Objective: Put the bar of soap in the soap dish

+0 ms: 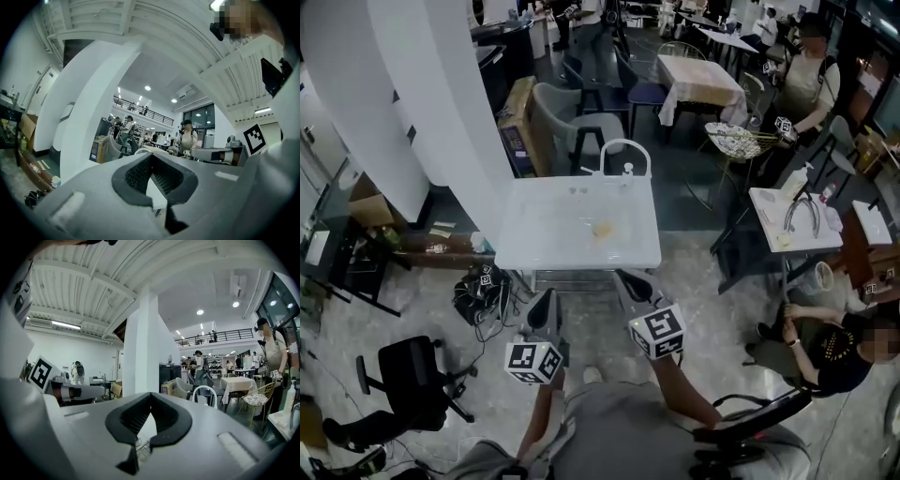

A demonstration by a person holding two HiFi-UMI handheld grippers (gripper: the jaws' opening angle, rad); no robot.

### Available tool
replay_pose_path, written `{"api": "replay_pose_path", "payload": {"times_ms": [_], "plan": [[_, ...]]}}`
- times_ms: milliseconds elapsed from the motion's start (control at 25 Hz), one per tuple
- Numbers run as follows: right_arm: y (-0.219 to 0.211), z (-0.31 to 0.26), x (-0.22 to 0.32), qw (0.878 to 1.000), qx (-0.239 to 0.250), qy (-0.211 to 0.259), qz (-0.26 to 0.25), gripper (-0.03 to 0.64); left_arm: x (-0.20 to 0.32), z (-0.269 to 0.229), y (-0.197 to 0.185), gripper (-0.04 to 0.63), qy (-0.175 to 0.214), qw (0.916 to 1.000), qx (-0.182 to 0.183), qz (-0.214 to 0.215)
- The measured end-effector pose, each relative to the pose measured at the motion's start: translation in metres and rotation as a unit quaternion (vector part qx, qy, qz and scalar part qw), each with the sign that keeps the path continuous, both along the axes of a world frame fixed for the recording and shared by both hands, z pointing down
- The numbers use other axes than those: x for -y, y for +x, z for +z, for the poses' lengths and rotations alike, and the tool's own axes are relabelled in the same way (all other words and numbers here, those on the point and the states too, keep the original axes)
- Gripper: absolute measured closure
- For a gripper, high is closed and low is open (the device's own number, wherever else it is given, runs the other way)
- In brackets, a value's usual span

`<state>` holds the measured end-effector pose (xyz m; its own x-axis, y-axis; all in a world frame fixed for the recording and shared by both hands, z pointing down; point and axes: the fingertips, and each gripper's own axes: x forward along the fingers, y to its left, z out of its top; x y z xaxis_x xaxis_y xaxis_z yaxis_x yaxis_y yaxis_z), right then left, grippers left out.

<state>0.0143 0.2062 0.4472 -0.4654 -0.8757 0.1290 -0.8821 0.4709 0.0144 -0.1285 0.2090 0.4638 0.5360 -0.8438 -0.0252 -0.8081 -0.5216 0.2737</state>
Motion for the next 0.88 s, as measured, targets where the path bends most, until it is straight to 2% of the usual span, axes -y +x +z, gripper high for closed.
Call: {"api": "replay_pose_path", "payload": {"times_ms": [600,880], "plan": [[-0.027,-0.004,0.018,0.999,-0.027,0.003,0.032,0.615,0.035,0.001,-0.012,0.602,0.014,0.998,-0.016,0.06],[-0.033,-0.003,0.03,0.999,-0.023,-0.002,0.03,0.615,0.043,0.0,-0.005,0.602,0.028,0.9961,0.003,0.083]]}}
